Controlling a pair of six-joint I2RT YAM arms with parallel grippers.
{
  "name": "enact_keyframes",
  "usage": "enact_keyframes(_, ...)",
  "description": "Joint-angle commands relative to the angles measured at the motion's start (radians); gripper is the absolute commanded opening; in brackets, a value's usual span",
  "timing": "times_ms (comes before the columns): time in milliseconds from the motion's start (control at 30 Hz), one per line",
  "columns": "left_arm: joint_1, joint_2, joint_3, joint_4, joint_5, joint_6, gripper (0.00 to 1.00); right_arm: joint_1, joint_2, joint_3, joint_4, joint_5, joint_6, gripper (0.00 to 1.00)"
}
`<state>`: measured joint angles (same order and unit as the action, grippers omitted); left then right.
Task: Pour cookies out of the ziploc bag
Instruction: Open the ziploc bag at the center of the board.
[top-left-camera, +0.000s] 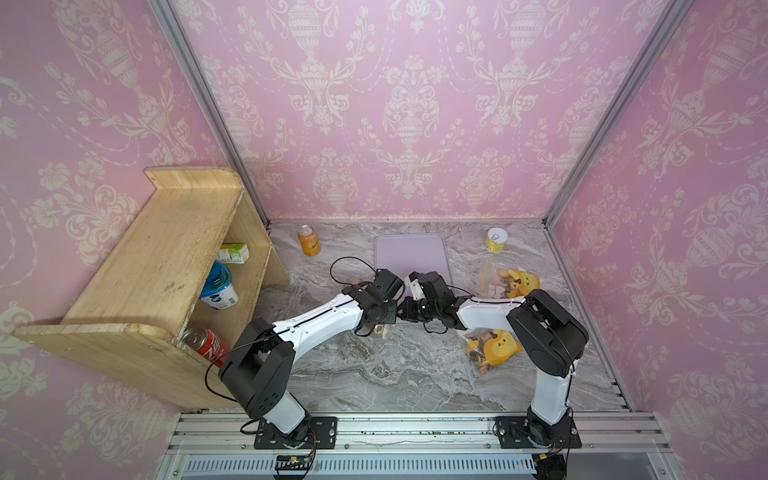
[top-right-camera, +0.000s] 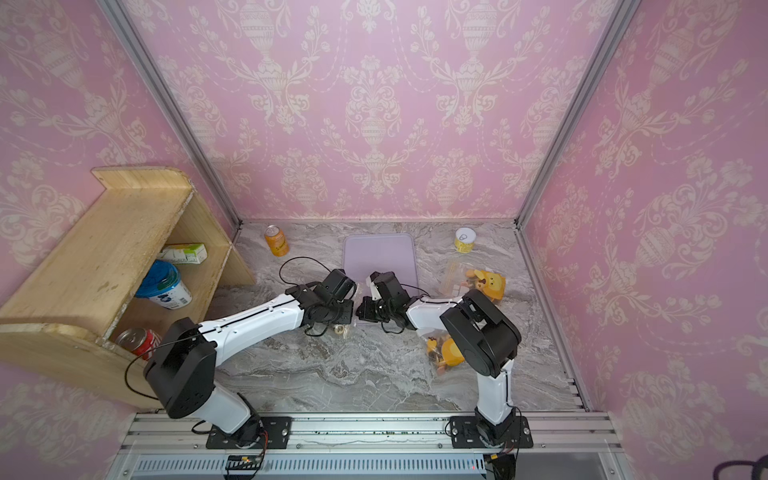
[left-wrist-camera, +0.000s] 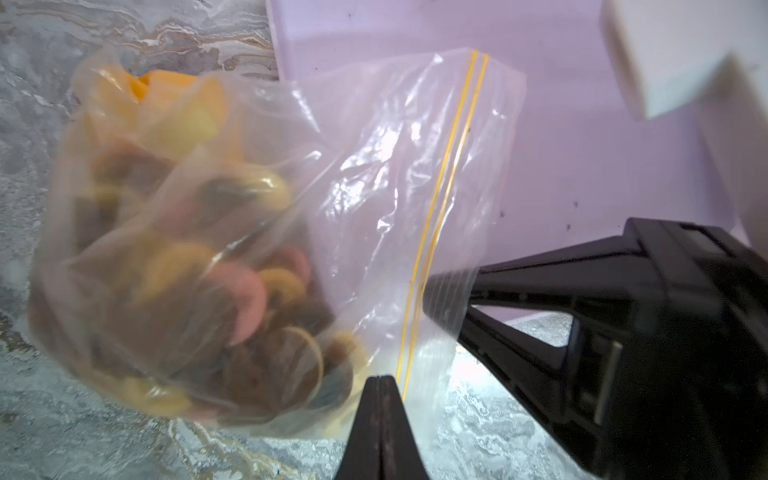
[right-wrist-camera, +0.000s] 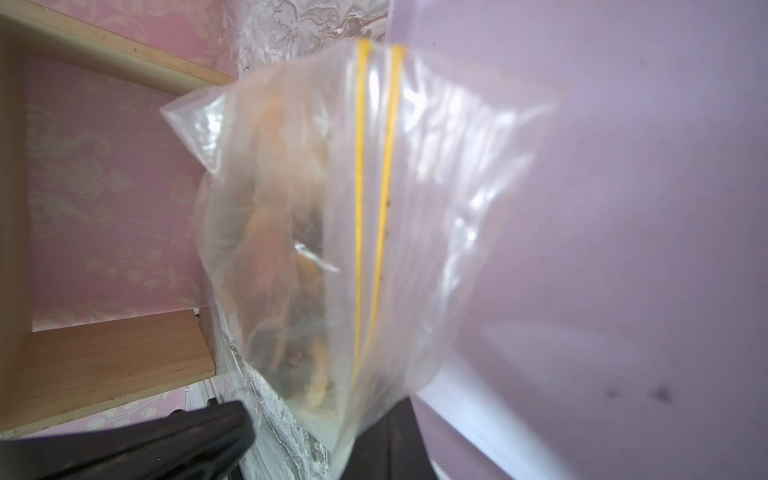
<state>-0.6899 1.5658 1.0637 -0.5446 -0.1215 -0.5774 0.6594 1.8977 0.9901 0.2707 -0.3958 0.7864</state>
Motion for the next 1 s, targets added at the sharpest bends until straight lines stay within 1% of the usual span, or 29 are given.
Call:
enact_keyframes(0,0.008,-0.051,0.005,-0.056,-0.03,-0.003,0.0,-0.008,-0.014,0.012,-0.049,0.051,-0.001,0.0)
enact_keyframes(100,0.008,-0.065,0.009,-0.066,-0.03,-0.003,0.0,-0.009,-0.017,0.009,-0.036,0.045,0.0,0.0)
enact_keyframes(233,0.007,-0.046,0.004,-0.054,-0.011,-0.004,0.0,-0.008,-0.023,-0.009,0.019,0.007,0.019,0.0)
enact_keyframes(267,0.008,-0.039,0.001,-0.048,-0.004,-0.008,0.05,-0.009,-0.024,-0.016,0.041,-0.011,0.027,0.0)
enact_keyframes(300,0.006,-0.035,-0.004,-0.038,0.004,-0.013,0.16,-0.008,-0.027,-0.021,0.061,-0.026,0.037,0.0)
enact_keyframes(400,0.006,-0.034,-0.026,0.007,0.025,-0.018,0.37,-0.008,-0.042,-0.034,0.101,-0.064,0.054,0.0)
enact_keyframes(500,0.005,-0.043,-0.045,0.042,0.038,-0.015,0.46,-0.008,-0.054,-0.035,0.11,-0.096,0.057,0.0)
enact_keyframes(700,0.004,-0.026,-0.057,0.083,0.064,-0.011,0.47,-0.008,-0.055,-0.04,0.16,-0.164,0.07,0.0)
enact_keyframes(867,-0.001,-0.013,-0.063,0.119,0.086,-0.01,0.48,-0.008,-0.055,-0.054,0.18,-0.178,0.076,0.0)
enact_keyframes(967,-0.002,0.001,-0.058,0.107,0.071,-0.012,0.48,-0.008,-0.055,-0.059,0.187,-0.183,0.08,0.0)
